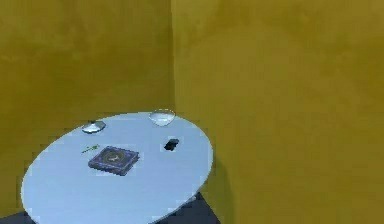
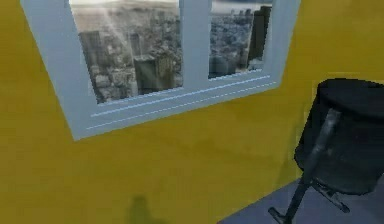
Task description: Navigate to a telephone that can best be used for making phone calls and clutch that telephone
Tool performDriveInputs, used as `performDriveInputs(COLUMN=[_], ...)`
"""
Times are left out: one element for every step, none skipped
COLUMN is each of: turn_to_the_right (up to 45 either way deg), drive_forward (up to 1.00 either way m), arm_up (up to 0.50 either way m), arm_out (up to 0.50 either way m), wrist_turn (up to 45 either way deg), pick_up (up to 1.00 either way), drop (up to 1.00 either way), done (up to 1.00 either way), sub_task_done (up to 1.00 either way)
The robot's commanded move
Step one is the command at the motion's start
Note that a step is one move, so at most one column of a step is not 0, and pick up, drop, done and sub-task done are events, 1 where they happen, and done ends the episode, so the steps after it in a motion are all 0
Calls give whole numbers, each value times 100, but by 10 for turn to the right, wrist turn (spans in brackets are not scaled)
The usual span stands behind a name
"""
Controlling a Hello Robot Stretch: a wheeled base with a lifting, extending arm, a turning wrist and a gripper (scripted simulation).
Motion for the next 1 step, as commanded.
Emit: performDriveInputs(turn_to_the_right=[0], drive_forward=[40], arm_up=[0], arm_out=[0], wrist_turn=[0], pick_up=[0], drop=[0], done=[0], sub_task_done=[0])
